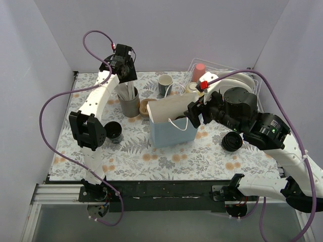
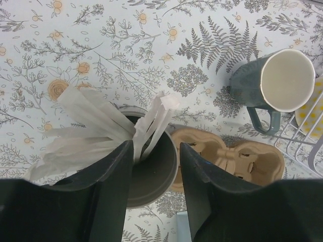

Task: Pack the takeout coffee

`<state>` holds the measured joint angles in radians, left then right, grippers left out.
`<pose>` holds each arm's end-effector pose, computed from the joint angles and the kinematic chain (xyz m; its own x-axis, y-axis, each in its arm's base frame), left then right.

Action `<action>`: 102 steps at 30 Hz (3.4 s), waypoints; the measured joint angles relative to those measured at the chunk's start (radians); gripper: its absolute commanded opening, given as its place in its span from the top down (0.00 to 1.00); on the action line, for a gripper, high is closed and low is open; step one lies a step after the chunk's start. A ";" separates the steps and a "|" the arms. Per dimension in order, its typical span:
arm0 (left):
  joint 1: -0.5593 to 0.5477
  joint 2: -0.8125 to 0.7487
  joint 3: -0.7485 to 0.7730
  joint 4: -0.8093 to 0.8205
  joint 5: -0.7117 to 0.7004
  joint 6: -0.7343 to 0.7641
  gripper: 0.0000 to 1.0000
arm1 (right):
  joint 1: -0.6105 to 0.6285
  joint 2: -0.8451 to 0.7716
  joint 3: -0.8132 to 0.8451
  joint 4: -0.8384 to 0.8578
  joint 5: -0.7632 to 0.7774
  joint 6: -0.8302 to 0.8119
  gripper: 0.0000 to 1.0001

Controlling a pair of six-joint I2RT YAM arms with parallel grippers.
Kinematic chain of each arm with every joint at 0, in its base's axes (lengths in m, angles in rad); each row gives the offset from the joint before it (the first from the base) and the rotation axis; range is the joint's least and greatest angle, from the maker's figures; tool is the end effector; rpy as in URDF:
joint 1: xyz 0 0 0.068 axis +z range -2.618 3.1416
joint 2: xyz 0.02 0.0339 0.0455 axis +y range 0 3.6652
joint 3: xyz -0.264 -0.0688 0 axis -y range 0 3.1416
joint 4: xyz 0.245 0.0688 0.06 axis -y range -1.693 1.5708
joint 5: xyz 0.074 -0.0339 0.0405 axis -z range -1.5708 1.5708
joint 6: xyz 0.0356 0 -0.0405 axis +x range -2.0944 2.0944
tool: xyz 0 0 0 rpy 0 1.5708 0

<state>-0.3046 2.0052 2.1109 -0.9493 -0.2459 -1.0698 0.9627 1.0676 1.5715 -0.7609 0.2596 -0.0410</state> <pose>0.4229 -0.1239 0.3574 -0.4620 -0.7465 -0.4788 -0.5595 0.6642 -0.4957 0.1121 0.1451 0.4881 -0.1184 -0.2394 -0.9637 -0.6568 0.7467 -0.1048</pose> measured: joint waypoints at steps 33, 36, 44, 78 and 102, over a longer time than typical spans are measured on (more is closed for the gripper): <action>0.028 0.019 -0.029 0.017 -0.003 0.023 0.72 | 0.000 -0.012 0.000 -0.003 0.004 -0.001 0.17; 0.035 0.037 -0.023 0.023 0.005 0.030 0.74 | 0.000 -0.012 0.000 -0.003 0.004 -0.005 0.18; 0.040 0.052 -0.004 0.038 0.038 0.042 0.75 | 0.000 -0.012 0.000 -0.005 0.004 -0.011 0.17; 0.040 0.089 0.033 0.062 0.109 0.033 0.88 | 0.000 -0.010 0.001 -0.007 0.004 -0.037 0.18; 0.040 0.066 0.022 -0.005 0.023 0.014 1.00 | 0.000 -0.007 0.001 -0.008 0.000 -0.037 0.18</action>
<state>-0.2646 2.0716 2.1326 -0.9546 -0.2230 -1.0557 0.9627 1.0603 1.5726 -0.7689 0.2596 -0.0780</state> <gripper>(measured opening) 0.010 0.821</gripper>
